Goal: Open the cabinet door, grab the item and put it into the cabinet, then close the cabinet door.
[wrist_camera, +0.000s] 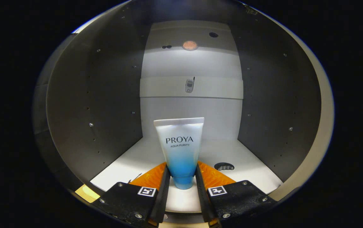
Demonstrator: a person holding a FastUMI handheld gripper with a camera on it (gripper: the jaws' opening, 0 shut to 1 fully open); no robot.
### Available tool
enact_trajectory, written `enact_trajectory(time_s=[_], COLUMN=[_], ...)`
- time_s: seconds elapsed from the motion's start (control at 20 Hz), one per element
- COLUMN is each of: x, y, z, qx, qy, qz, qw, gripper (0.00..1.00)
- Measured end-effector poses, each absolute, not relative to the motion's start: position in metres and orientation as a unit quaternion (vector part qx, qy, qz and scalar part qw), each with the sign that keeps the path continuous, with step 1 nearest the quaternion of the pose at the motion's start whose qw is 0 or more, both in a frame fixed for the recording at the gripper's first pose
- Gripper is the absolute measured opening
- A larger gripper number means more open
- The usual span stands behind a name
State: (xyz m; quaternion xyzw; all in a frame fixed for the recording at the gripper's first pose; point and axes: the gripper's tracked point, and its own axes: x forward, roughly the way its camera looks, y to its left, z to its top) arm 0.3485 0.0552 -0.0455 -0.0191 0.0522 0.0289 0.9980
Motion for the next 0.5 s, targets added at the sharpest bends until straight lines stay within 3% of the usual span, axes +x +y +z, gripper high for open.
enact_trajectory(time_s=[0.3,0.45,0.5], x=[0.345,0.332,0.325], y=[0.059,0.061,0.062], z=[-0.044,-0.031,-0.028], qx=[-0.015,-0.029,-0.033], qy=[0.050,0.032,0.027], qz=[0.038,0.029,0.026], qw=[0.998,0.999,0.999], gripper=[0.51,0.84,0.88])
